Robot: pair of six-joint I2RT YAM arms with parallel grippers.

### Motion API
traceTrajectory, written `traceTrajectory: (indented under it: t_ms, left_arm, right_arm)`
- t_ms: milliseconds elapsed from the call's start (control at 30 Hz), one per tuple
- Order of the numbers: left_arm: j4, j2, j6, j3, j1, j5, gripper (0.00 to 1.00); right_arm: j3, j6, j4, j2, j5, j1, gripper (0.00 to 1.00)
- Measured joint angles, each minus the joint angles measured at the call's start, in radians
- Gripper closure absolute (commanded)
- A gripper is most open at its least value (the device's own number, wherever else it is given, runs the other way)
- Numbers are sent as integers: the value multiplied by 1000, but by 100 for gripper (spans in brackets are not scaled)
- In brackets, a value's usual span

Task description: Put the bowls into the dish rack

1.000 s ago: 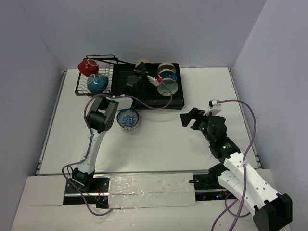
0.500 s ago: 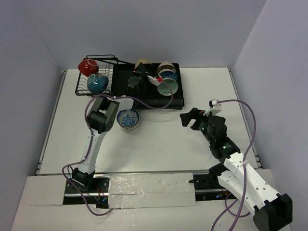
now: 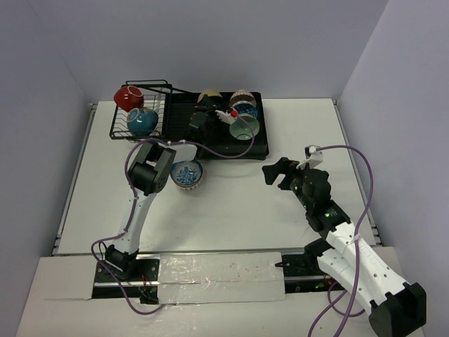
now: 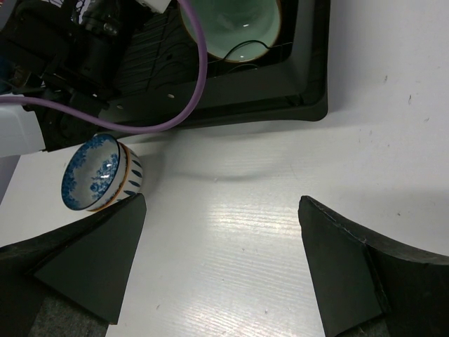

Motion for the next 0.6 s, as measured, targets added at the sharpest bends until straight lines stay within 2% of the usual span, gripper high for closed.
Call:
traceTrajectory:
  t_ms: [367, 600]
  left_arm:
    - [13, -13, -4, -24, -5, 2, 60]
    - [9, -80, -34, -100, -10, 3, 52]
  right_arm:
    - [0, 0, 0, 0, -3, 0, 3]
    - [0, -1, 0, 0, -5, 0, 3]
